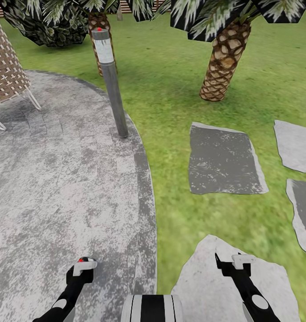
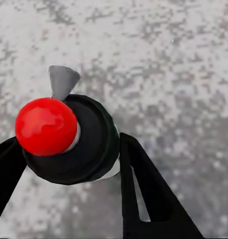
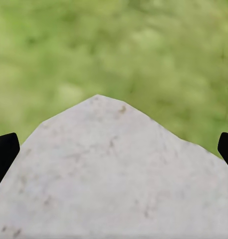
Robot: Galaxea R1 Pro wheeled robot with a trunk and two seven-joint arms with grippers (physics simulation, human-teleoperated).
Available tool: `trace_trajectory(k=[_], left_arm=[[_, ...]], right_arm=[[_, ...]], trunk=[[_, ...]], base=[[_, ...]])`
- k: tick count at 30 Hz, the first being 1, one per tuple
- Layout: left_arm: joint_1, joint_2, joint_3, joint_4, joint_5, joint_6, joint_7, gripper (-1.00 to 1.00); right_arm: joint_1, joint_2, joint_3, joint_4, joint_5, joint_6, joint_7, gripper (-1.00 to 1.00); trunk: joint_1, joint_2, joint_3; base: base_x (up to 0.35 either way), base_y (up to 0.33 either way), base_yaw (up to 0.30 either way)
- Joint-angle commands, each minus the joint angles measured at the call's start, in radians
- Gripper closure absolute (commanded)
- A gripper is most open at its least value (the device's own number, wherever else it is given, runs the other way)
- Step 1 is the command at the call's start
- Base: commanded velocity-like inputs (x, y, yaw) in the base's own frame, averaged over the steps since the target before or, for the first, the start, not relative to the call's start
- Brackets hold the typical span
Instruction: Pick up the pesticide atomizer in the garden and spray insectifuge to fully cover both potted plants in the garden.
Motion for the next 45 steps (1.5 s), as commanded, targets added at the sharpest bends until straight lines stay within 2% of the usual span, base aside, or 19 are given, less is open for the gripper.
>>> trace_trajectory(k=[1, 17, 31, 38, 41, 42, 45], left_arm=[[-0.001, 0.0, 0.005, 0.001, -0.006, -0.003, -0.001, 1.0], [-0.001, 0.0, 0.005, -0.001, -0.006, -0.003, -0.001, 1.0], [0.0, -0.002, 0.005, -0.005, -0.006, -0.003, -0.002, 1.0], [0.001, 0.001, 0.008, -0.004, -0.006, -0.005, 0.0, 1.0], [0.024, 0.001, 0.01, -0.005, -0.005, -0.007, 0.0, 1.0], [0.055, 0.001, 0.015, -0.009, -0.004, -0.011, 0.001, 1.0], [0.087, 0.001, 0.018, -0.01, 0.002, -0.026, 0.003, 1.0]], right_arm=[[0.0, 0.0, 0.0, 0.001, 0.001, -0.003, 0.0, -1.0], [0.0, 0.0, 0.0, 0.001, 0.001, -0.003, 0.0, -1.0], [0.0, -0.001, 0.001, 0.007, 0.004, -0.004, 0.0, -1.0], [0.0, 0.006, 0.001, 0.004, 0.041, -0.009, -0.003, -1.0], [0.0, 0.007, -0.001, 0.003, 0.041, -0.01, -0.004, -1.0], [0.001, 0.008, -0.002, 0.009, 0.041, -0.013, -0.005, -1.0], [0.002, 0.006, -0.003, 0.027, 0.04, -0.02, -0.007, -1.0]], trunk=[[0.0, 0.0, -0.001], [0.0, 0.0, -0.001], [-0.006, 0.003, 0.054], [-0.01, 0.005, 0.081], [-0.011, 0.005, 0.092], [-0.011, 0.006, 0.096], [-0.013, 0.006, 0.11]], base=[[0.0, 0.0, 0.0], [0.0, 0.0, 0.0], [0.0, 0.0, 0.0], [0.0, 0.0, 0.0], [0.0, 0.0, 0.0], [0.0, 0.0, 0.0], [0.0, 0.0, -0.051]])
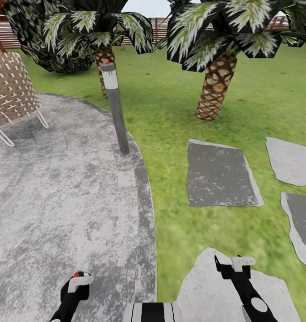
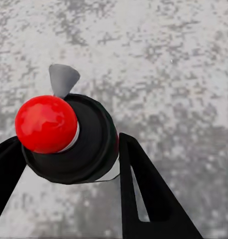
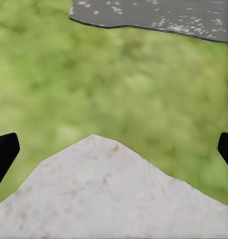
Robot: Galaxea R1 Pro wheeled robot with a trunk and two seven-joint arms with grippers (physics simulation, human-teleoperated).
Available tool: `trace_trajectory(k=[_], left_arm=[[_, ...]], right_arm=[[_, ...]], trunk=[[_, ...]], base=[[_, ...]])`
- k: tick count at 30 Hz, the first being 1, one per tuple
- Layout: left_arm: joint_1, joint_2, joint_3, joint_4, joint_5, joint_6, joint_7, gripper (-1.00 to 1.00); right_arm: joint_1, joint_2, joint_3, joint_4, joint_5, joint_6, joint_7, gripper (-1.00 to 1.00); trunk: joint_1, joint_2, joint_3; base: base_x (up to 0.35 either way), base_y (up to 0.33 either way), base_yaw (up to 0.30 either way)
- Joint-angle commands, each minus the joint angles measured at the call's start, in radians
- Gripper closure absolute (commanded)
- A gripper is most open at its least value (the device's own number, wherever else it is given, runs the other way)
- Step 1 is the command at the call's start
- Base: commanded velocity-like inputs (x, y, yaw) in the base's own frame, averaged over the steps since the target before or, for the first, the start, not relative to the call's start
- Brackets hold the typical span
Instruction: Pick up the pesticide atomizer in the garden and spray insectifuge to fully cover both potted plants in the garden.
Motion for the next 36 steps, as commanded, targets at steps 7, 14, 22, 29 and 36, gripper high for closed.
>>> trace_trajectory(k=[7, 14, 22, 29, 36], left_arm=[[0.058, 0.0, 0.009, 0.001, 0.001, -0.041, 0.0, 1.0], [0.097, 0.001, 0.01, 0.002, 0.001, -0.081, 0.024, 1.0], [0.132, -0.001, 0.009, 0.003, 0.001, -0.098, 0.096, 1.0], [0.145, -0.004, 0.009, 0.014, 0.002, -0.099, 0.101, 1.0], [0.147, -0.003, 0.01, 0.016, 0.001, -0.098, 0.101, 1.0]], right_arm=[[0.033, -0.007, -0.014, 0.124, 0.004, -0.159, -0.001, -1.0], [0.053, -0.006, -0.022, 0.334, 0.003, -0.354, -0.001, -1.0], [0.054, -0.007, -0.023, 0.469, 0.003, -0.444, 0.0, -1.0], [0.055, -0.001, -0.022, 0.489, 0.003, -0.446, 0.001, -1.0], [0.055, 0.002, -0.023, 0.494, 0.0, -0.446, 0.0, -1.0]], trunk=[[-0.003, 0.001, 0.037], [-0.006, 0.003, 0.074], [-0.01, 0.005, 0.117], [-0.013, 0.007, 0.153], [-0.04, 0.056, 0.176]], base=[[0.0, 0.0, -0.124], [0.0, 0.0, -0.131], [0.0, 0.0, -0.032], [0.0, 0.0, -0.001], [0.0, 0.0, 0.0]])
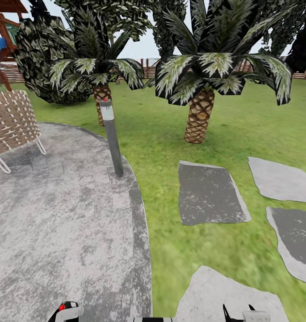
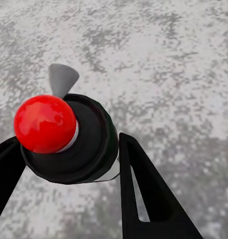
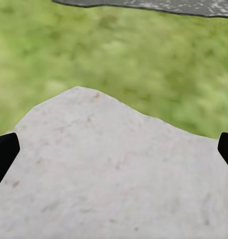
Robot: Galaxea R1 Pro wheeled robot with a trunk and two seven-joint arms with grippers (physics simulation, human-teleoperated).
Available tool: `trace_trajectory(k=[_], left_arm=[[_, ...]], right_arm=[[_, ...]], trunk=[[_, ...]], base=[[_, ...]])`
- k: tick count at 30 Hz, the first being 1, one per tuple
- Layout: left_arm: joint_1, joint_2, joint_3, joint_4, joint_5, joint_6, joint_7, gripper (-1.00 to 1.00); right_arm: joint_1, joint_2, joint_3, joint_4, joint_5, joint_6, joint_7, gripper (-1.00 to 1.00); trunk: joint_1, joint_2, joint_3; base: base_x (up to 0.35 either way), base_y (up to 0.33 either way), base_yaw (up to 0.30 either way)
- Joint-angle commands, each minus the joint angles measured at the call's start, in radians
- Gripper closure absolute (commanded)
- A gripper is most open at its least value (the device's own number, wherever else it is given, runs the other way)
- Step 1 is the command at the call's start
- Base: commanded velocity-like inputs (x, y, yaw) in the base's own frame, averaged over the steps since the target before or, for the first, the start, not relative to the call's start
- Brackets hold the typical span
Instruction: Pick up the pesticide atomizer in the garden and spray insectifuge to fully cover both potted plants in the garden.
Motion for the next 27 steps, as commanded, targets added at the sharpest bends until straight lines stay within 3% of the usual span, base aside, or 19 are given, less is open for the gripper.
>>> trace_trajectory(k=[1, 13, 22, 27], left_arm=[[0.0, 0.0, 0.002, 0.001, -0.003, -0.003, 0.004, 1.0], [0.004, 0.0, 0.003, 0.001, -0.003, -0.003, 0.004, 1.0], [0.004, -0.001, 0.006, 0.001, -0.003, -0.003, 0.004, 1.0], [0.004, -0.002, 0.007, 0.001, -0.003, -0.003, 0.004, 1.0]], right_arm=[[0.0, 0.001, -0.004, 0.001, 0.004, -0.003, 0.0, -1.0], [0.0, 0.0, -0.004, 0.0, 0.004, -0.003, 0.0, -1.0], [0.0, 0.001, -0.004, 0.0, 0.004, -0.003, 0.0, -1.0], [0.0, 0.001, -0.005, 0.0, 0.004, -0.003, 0.0, -1.0]], trunk=[[-0.004, 0.007, 0.003], [-0.05, 0.091, 0.04], [-0.085, 0.154, 0.068], [-0.085, 0.154, 0.07]], base=[[0.0, 0.0, 0.0], [0.0, 0.0, 0.014], [0.0, 0.0, 0.264], [0.0, 0.0, 0.279]])
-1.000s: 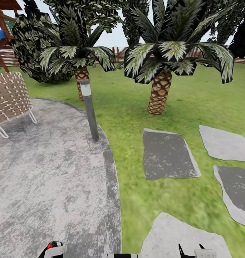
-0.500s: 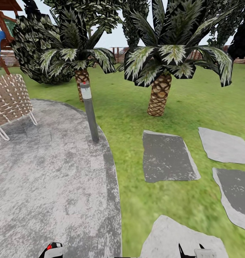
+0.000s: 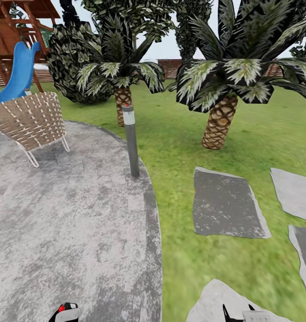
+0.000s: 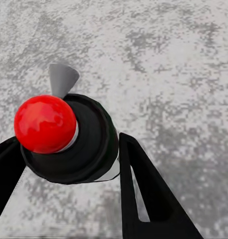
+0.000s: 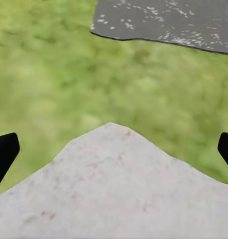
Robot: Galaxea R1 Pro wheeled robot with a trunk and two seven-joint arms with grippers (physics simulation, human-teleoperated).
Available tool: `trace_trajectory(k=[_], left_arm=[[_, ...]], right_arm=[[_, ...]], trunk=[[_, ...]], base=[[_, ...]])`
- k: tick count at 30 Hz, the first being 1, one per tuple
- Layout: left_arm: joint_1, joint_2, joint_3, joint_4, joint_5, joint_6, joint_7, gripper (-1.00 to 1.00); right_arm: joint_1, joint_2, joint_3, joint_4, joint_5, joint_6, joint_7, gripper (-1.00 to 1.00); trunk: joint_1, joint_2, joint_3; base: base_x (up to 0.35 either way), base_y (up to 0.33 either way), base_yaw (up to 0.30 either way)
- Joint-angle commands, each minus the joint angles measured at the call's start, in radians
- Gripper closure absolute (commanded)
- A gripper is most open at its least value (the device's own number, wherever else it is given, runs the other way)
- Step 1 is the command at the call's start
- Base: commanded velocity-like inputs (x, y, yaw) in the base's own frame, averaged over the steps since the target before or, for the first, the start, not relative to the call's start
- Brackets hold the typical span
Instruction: Pick up the pesticide atomizer in the garden and spray insectifuge to fully cover both potted plants in the garden.
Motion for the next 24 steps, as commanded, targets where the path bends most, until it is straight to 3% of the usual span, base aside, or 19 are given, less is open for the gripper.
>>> trace_trajectory(k=[1, 9, 17, 24], left_arm=[[-0.001, 0.0, 0.001, 0.001, -0.003, -0.003, 0.004, 1.0], [-0.001, -0.001, 0.005, 0.001, -0.003, 0.001, 0.005, 1.0], [-0.001, -0.007, 0.007, 0.0, -0.001, 0.0, 0.075, 1.0], [-0.001, -0.009, 0.004, 0.0, 0.0, -0.001, 0.079, 1.0]], right_arm=[[0.0, 0.0, -0.004, 0.0, 0.004, -0.003, 0.0, -1.0], [0.0, 0.0, -0.003, 0.0, 0.004, -0.003, -0.001, -1.0], [0.0, 0.0, -0.003, 0.002, 0.004, -0.003, -0.002, -1.0], [0.0, 0.0, -0.003, 0.0, 0.004, -0.003, 0.0, -1.0]], trunk=[[0.0, 0.0, 0.0], [0.0, 0.0, 0.005], [0.0, 0.0, 0.009], [0.0, 0.0, 0.014]], base=[[0.0, 0.0, 0.279], [0.0, 0.0, 0.279], [0.0, 0.0, 0.279], [0.0, 0.0, 0.269]])
